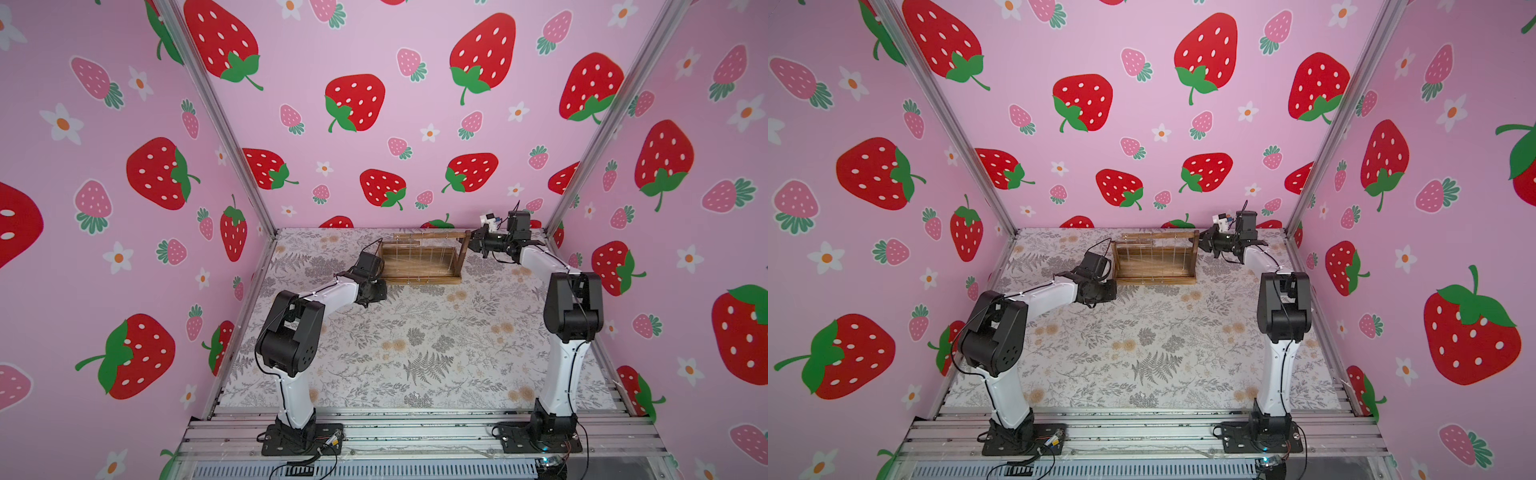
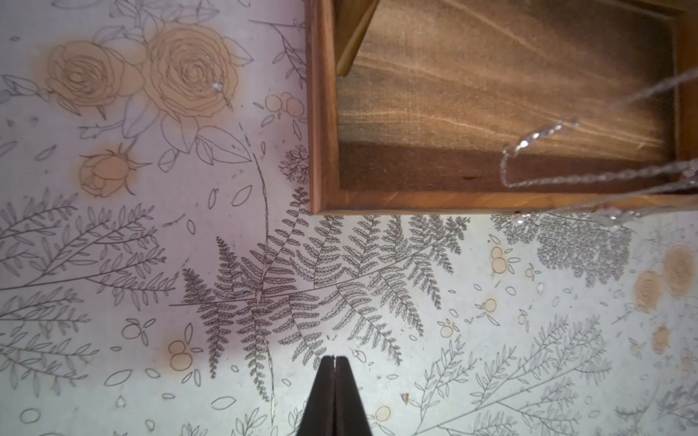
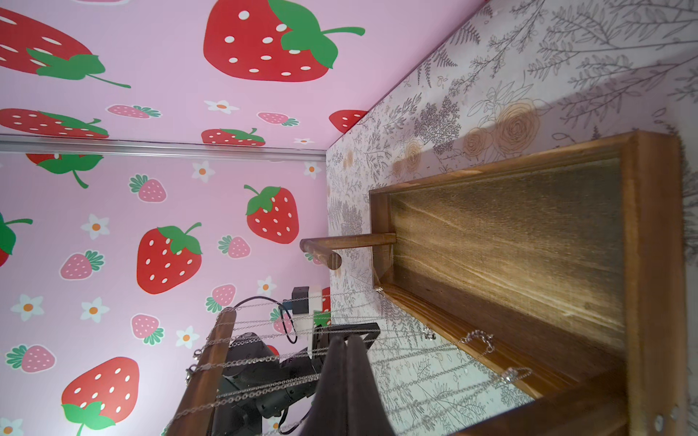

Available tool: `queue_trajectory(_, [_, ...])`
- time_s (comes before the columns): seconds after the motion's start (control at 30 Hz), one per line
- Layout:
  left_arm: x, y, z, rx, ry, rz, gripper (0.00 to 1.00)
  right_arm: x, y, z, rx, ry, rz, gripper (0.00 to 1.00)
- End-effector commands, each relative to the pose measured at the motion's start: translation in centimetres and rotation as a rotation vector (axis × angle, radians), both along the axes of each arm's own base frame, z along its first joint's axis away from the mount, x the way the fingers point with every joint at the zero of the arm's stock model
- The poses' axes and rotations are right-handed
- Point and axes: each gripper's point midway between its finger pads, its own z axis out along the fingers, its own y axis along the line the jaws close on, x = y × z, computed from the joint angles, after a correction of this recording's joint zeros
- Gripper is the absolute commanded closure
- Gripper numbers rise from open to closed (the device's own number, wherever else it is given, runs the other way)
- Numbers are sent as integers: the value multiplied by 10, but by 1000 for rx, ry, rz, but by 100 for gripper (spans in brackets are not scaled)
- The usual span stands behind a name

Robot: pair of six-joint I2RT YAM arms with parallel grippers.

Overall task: Take the necklace off the jewelry display stand
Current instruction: Adjust the stand at the center of the board.

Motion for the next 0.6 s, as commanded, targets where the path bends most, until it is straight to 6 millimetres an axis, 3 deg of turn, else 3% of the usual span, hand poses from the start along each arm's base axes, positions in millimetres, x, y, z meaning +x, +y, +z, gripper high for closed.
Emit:
queue_trajectory(0.0, [15, -5, 7, -24, -23, 2, 100, -14, 5, 19, -2, -23, 19, 100])
queue_trajectory(0.57, [24, -1, 26, -47, -57, 21, 100, -65, 13, 19, 2, -27, 28, 100])
